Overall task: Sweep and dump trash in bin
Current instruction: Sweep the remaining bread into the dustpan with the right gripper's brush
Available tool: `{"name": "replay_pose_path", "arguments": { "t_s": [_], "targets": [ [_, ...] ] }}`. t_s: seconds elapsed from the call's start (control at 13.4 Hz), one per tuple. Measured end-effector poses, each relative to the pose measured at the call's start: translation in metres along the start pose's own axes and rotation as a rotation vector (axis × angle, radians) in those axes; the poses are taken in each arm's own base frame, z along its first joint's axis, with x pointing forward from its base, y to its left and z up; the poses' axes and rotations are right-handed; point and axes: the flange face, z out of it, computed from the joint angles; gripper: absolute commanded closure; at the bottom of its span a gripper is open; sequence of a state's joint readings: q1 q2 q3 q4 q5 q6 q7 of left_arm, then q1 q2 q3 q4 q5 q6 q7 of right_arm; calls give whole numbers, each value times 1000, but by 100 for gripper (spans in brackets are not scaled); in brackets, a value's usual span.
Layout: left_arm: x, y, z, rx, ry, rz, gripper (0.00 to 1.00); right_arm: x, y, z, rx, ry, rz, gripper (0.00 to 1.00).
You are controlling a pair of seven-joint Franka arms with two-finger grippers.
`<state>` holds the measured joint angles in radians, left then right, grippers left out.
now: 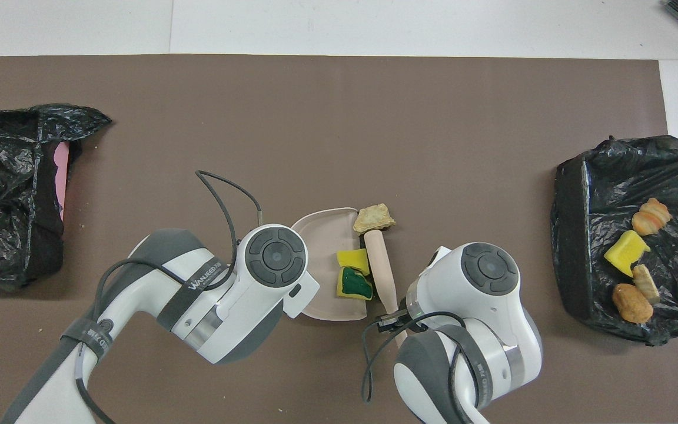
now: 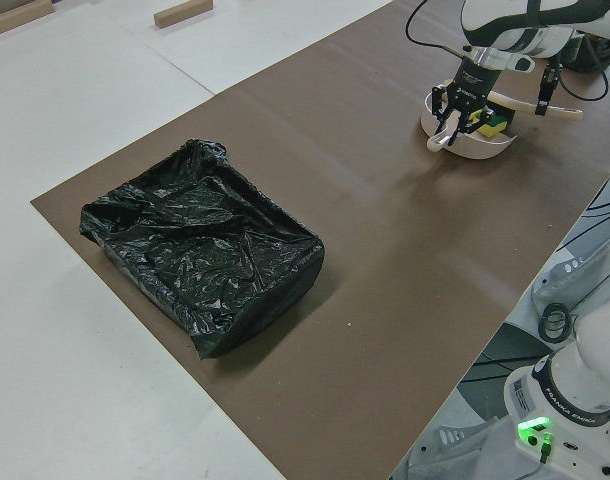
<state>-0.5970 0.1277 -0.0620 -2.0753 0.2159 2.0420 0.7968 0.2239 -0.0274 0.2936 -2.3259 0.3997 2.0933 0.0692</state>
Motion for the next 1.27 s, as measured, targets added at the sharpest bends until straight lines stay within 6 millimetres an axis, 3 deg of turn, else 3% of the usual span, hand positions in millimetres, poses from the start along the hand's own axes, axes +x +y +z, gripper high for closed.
{"name": "replay_pose_path", "arguments": {
  "t_s": [0.15,0.3,0.45,0.6,0.82,1.05,1.27],
  "targets": [
    [0,0,0,0,0,-2,100,0,-11,-3,91,-3,3,100],
    [0,0,1,-1,-1,-7,100,1,-13,-26,125,-33,-9,100],
    [0,1,2,-2,-1,-12,100,4,12,-74,89,-32,-31,100],
    [0,1,2,-3,-2,-26,100,10,45,-102,-117,11,-84,100],
    [0,2,3,-4,-3,-66,100,34,64,-94,-350,4,-166,100],
    [0,2,3,-4,-4,-109,100,66,69,-58,-370,-46,-195,100],
    [0,2,3,-4,-4,-137,100,62,25,-26,-168,-94,-156,100]
  ]
}}
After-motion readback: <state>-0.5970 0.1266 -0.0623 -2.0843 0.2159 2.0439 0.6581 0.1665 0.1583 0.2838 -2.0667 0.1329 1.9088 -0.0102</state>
